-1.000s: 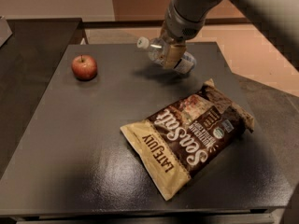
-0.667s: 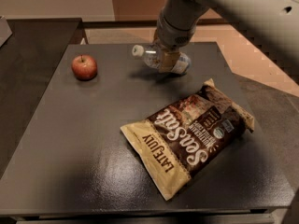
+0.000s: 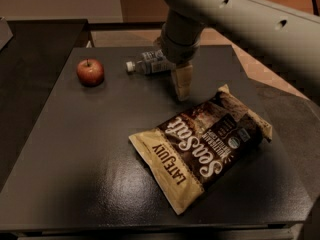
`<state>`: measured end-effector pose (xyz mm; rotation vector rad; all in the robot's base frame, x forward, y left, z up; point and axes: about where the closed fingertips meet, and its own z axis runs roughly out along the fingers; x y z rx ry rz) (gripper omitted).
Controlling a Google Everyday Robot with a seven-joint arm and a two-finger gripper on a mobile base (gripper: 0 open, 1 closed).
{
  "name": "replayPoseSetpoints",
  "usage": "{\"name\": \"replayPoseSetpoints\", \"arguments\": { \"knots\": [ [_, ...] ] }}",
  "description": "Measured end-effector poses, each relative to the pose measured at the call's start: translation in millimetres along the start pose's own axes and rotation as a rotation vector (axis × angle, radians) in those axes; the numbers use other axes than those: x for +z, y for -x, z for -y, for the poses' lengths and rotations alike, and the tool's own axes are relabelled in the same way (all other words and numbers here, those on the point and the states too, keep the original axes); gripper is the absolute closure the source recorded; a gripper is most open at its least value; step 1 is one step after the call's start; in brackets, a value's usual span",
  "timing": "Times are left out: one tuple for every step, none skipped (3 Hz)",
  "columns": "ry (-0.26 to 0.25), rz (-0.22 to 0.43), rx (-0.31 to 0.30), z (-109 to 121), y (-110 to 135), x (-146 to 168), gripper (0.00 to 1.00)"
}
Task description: Knock blue plastic bottle over
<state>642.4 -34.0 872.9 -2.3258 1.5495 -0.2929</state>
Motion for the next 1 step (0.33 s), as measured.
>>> {"name": "replayPoseSetpoints", "arguments": {
  "knots": [
    [0.0, 0.0, 0.0, 0.0, 0.0, 0.0, 0.0]
  ]
}}
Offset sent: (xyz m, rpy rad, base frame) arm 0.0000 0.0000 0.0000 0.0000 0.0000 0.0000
